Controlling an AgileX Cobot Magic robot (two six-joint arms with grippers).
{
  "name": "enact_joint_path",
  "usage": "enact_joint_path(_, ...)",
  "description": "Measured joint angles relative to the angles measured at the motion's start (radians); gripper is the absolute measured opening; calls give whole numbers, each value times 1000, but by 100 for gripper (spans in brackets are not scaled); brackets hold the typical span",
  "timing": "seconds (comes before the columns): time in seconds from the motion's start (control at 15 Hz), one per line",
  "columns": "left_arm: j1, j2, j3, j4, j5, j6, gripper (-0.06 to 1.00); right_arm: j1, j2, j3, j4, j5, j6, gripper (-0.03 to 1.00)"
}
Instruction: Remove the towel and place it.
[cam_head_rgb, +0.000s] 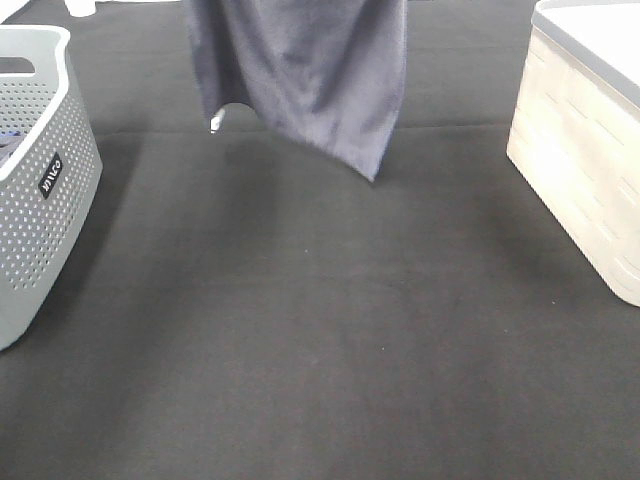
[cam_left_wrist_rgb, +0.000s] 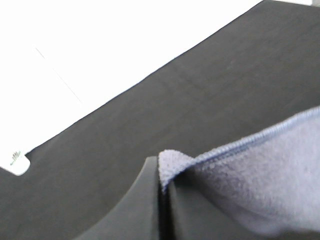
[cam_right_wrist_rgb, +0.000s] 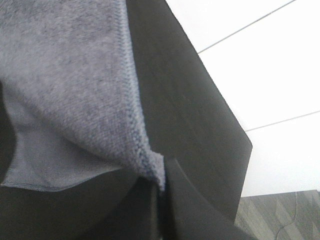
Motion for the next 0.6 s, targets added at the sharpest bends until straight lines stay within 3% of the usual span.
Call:
enact_joint_path(0.27,2,84,0,12,-60,4,0,-57,69,-31,-4,-109,58,0)
enact_joint_path(0.6,26,133,0,23,-224,4,0,-92,128,-40,-18,-215,93,0)
